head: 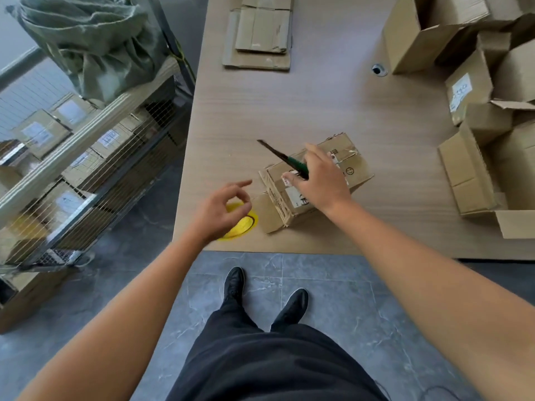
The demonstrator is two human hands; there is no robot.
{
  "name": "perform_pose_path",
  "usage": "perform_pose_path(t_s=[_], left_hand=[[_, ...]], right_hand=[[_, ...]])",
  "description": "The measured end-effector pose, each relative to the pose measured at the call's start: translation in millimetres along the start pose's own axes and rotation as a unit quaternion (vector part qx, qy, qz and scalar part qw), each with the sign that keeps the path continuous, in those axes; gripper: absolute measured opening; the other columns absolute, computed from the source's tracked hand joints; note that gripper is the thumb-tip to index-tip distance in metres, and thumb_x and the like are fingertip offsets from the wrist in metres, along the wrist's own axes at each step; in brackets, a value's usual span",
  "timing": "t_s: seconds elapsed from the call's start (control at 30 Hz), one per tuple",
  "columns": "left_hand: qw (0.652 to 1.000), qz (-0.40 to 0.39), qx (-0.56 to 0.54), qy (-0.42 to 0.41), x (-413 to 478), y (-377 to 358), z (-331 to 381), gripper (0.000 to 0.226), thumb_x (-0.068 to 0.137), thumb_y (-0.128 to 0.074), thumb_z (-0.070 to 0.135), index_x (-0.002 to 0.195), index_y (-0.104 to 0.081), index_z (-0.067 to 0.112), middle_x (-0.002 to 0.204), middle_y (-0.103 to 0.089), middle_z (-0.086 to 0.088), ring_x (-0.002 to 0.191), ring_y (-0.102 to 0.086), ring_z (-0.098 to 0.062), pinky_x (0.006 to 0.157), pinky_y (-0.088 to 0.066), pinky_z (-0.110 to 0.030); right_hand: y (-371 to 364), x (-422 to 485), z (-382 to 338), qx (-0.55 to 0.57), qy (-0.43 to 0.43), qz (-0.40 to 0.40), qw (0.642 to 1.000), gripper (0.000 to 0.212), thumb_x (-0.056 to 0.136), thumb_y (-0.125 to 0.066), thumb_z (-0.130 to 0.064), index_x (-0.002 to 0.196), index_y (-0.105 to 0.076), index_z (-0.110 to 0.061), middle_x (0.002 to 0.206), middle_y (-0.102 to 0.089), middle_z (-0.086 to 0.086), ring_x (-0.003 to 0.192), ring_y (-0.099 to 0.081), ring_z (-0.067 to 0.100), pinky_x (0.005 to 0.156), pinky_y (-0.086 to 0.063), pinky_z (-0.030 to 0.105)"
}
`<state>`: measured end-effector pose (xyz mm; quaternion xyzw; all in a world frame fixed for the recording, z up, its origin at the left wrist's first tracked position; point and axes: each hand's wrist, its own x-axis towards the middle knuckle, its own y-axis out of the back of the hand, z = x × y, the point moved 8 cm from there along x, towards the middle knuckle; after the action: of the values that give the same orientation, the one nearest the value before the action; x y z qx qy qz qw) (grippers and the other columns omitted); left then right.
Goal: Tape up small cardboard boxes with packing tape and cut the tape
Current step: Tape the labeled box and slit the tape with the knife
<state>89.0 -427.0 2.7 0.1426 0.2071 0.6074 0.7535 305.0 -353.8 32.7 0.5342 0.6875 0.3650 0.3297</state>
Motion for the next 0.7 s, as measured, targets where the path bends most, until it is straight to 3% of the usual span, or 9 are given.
perform_pose_path(t_s=[0.07, 0.13, 0.2, 0.27, 0.33, 0.4, 0.5, 0.63, 0.7], left_hand=[[0.995, -0.095, 0.012, -0.027, 31.3, 1.4, 15.3, 0.005, 0.083, -0.066, 0.029, 0.081, -0.062, 0.032, 0.147, -0.05, 0.013, 0.131, -0.048, 0.0, 0.105, -0.034, -0.02], [0.985, -0.167, 0.013, -0.032, 61.4, -0.6, 30.4, 0.007, 0.083, -0.066, 0.019, 0.089, -0.065, 0.021, 0.152, -0.048, 0.002, 0.13, -0.049, -0.004, 0.104, -0.035, -0.023], [0.974, -0.228, 0.004, -0.001, 78.4, -8.8, 38.0, 0.021, 0.08, -0.062, 0.019, 0.1, -0.068, 0.014, 0.134, -0.063, 0.0, 0.103, -0.059, -0.004, 0.086, -0.045, -0.026], [0.959, -0.284, 0.006, 0.004, 76.9, -19.3, 45.8, 0.025, 0.076, -0.057, 0.023, 0.094, -0.066, 0.009, 0.092, -0.068, 0.004, 0.068, -0.056, -0.003, 0.058, -0.046, -0.023], [0.95, -0.312, -0.009, 0.01, 65.5, -26.2, 44.6, 0.024, 0.073, -0.055, 0.022, 0.089, -0.064, 0.006, 0.078, -0.061, 0.005, 0.06, -0.053, -0.004, 0.048, -0.041, -0.015], [0.949, -0.308, -0.042, 0.046, 49.2, -28.7, 32.5, 0.026, 0.071, -0.055, 0.023, 0.089, -0.064, 0.007, 0.092, -0.063, -0.001, 0.077, -0.058, -0.014, 0.049, -0.044, -0.023], [0.94, -0.323, -0.075, 0.08, 22.1, -38.0, 25.1, 0.033, 0.07, -0.055, 0.026, 0.093, -0.063, 0.004, 0.108, -0.06, -0.014, 0.089, -0.057, -0.024, 0.061, -0.046, -0.035], [0.946, -0.317, -0.027, 0.066, 11.5, -36.4, 39.5, 0.029, 0.074, -0.048, 0.029, 0.087, -0.067, 0.012, 0.107, -0.059, -0.009, 0.072, -0.058, -0.027, 0.046, -0.04, -0.029], [0.957, -0.277, -0.035, 0.072, 20.7, -15.7, 49.4, 0.024, 0.076, -0.046, 0.024, 0.083, -0.068, 0.015, 0.098, -0.062, -0.01, 0.069, -0.058, -0.027, 0.045, -0.038, -0.028]], right_hand=[[25.7, -21.4, 4.0, 0.018, -0.018, 0.116, 0.993, 0.027, 0.09, -0.071, -0.032, 0.085, -0.055, -0.01, 0.139, -0.054, 0.015, 0.136, -0.043, 0.032, 0.114, -0.029, 0.038], [46.5, -50.6, 24.6, -0.017, -0.116, 0.23, 0.966, 0.03, 0.086, -0.07, -0.037, 0.088, -0.059, -0.009, 0.12, -0.058, 0.011, 0.119, -0.049, 0.033, 0.103, -0.032, 0.039], [39.2, -84.6, 51.2, 0.055, -0.278, 0.231, 0.931, 0.039, 0.083, -0.071, -0.049, 0.083, -0.052, -0.015, 0.104, -0.051, 0.001, 0.102, -0.051, 0.03, 0.09, -0.041, 0.04], [0.8, -104.2, 60.3, 0.226, -0.381, 0.151, 0.884, 0.039, 0.083, -0.074, -0.049, 0.082, -0.047, -0.02, 0.093, -0.052, -0.001, 0.084, -0.055, 0.024, 0.068, -0.045, 0.034], [-15.7, -102.1, 52.3, 0.259, -0.363, 0.128, 0.886, 0.03, 0.086, -0.073, -0.041, 0.088, -0.05, -0.023, 0.088, -0.059, -0.001, 0.076, -0.059, 0.019, 0.059, -0.042, 0.029], [-14.1, -90.3, 46.7, 0.255, -0.324, 0.131, 0.902, 0.019, 0.092, -0.069, -0.031, 0.105, -0.057, -0.023, 0.096, -0.066, -0.003, 0.086, -0.064, 0.017, 0.065, -0.046, 0.027], [0.0, -71.6, 47.6, 0.214, -0.285, 0.107, 0.928, 0.041, 0.097, -0.062, -0.024, 0.137, -0.051, -0.022, 0.115, -0.065, -0.006, 0.105, -0.063, 0.015, 0.082, -0.05, 0.028], [19.8, -62.4, 44.1, 0.141, -0.266, 0.074, 0.951, 0.036, 0.097, -0.061, -0.026, 0.131, -0.051, -0.019, 0.115, -0.064, -0.002, 0.103, -0.063, 0.02, 0.082, -0.052, 0.034], [34.4, -64.7, 32.4, 0.128, -0.248, 0.109, 0.954, 0.024, 0.097, -0.061, -0.028, 0.118, -0.054, -0.018, 0.109, -0.061, 0.001, 0.094, -0.062, 0.019, 0.078, -0.052, 0.034]])
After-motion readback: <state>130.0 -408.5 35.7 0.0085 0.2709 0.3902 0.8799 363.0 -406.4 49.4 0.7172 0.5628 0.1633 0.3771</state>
